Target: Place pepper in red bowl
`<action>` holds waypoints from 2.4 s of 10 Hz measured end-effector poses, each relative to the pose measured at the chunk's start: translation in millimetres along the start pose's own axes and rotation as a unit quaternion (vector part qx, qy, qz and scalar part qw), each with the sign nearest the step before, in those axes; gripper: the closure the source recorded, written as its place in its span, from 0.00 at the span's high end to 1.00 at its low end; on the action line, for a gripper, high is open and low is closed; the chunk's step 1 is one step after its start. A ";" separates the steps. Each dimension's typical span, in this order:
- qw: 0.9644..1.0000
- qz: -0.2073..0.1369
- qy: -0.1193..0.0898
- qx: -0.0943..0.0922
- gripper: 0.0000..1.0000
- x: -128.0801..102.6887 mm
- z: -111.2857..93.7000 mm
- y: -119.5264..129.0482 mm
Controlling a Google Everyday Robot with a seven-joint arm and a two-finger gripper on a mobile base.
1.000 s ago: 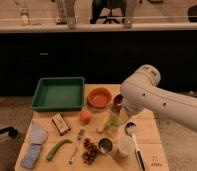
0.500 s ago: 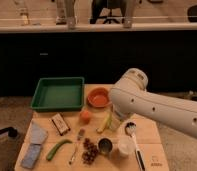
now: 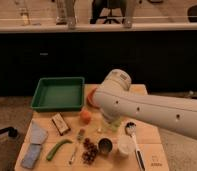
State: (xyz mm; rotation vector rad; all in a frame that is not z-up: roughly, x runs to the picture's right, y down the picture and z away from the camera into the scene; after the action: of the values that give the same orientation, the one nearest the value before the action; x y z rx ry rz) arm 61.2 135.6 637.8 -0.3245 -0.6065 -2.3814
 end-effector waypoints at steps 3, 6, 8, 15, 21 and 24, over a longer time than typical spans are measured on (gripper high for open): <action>1.000 -0.020 -0.008 0.004 0.80 9.4 1.9 -13.0; 1.000 -0.029 -0.007 0.007 0.80 16.9 1.9 -19.0; 1.000 -0.027 -0.008 0.007 0.80 15.9 2.0 -18.4; 0.998 -0.059 -0.013 0.004 0.80 23.1 8.3 -31.5; 0.984 -0.175 -0.012 0.005 0.80 59.3 9.1 -91.0; 0.972 -0.232 -0.004 0.019 0.80 76.2 12.8 -120.2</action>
State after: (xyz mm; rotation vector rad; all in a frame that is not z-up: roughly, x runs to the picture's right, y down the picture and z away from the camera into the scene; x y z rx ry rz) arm -73.5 183.3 636.6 -0.1883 -0.8025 -2.8093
